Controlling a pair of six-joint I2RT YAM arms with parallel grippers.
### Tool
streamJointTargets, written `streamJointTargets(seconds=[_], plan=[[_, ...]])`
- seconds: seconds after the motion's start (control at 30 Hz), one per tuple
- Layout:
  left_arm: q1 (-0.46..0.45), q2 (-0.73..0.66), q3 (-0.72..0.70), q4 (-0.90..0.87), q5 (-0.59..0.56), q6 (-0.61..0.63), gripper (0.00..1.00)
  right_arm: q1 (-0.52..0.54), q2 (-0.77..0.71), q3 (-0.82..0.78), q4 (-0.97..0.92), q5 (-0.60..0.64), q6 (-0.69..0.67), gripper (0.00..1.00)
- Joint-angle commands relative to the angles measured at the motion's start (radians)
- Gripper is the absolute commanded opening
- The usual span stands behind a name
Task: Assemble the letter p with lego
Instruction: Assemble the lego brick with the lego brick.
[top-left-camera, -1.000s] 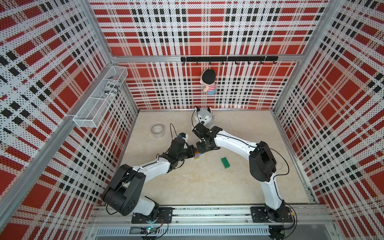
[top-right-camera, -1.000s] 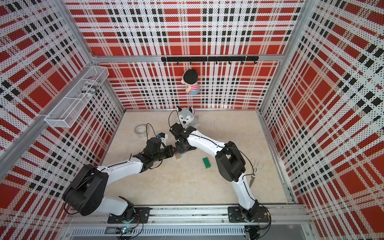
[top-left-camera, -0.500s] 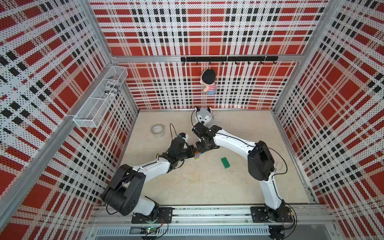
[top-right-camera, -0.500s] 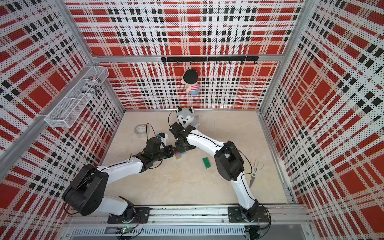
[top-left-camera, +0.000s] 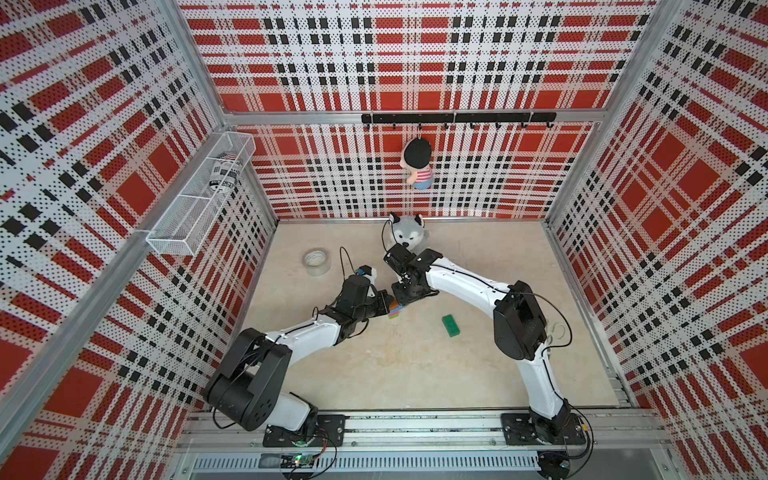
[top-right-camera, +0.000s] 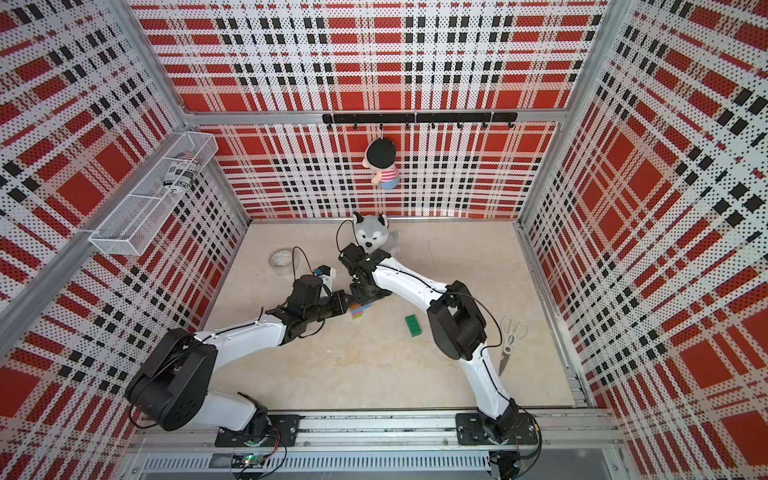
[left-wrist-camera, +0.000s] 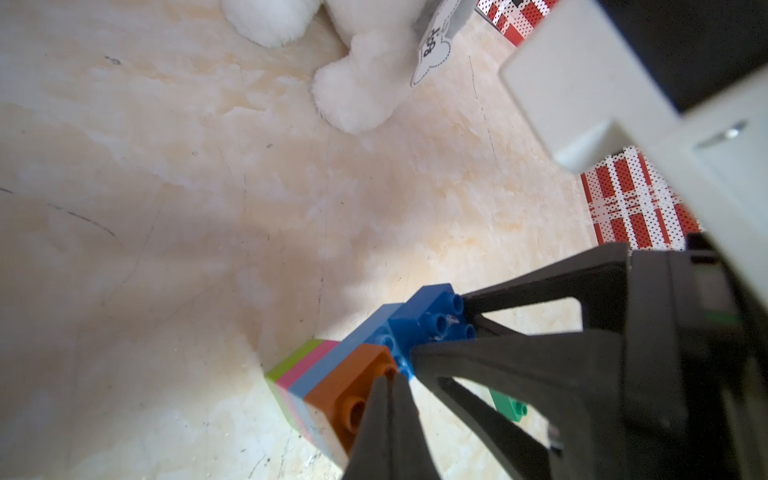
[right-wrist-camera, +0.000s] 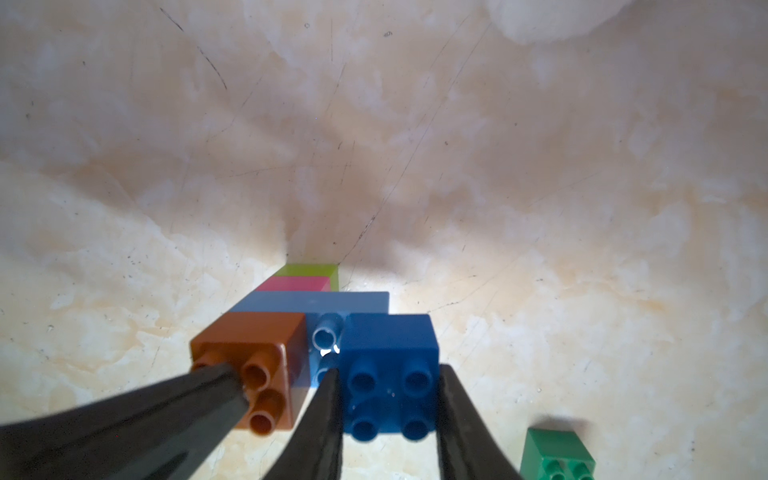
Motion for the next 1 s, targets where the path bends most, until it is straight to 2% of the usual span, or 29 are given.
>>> streamJointTargets(seconds=[0.0, 0.27, 0.6, 0.97], plan=[[0.006, 0.039, -0.045, -0.116, -0.011, 0.014, 0.0, -0.003, 0.048, 0.006, -0.031, -0.015, -0.009, 0.25], [0.01, 0.041, -0.048, -0.113, -0.009, 0.016, 0.0, -0.003, 0.042, 0.007, -0.031, -0.011, -0.008, 0.29], [0.009, 0.043, -0.047, -0.113, -0.008, 0.017, 0.0, -0.003, 0.025, 0.01, -0.021, 0.003, 0.007, 0.49], [0.011, 0.04, -0.037, -0.115, 0.003, 0.017, 0.0, -0.003, -0.009, 0.01, -0.027, 0.03, 0.009, 0.53]])
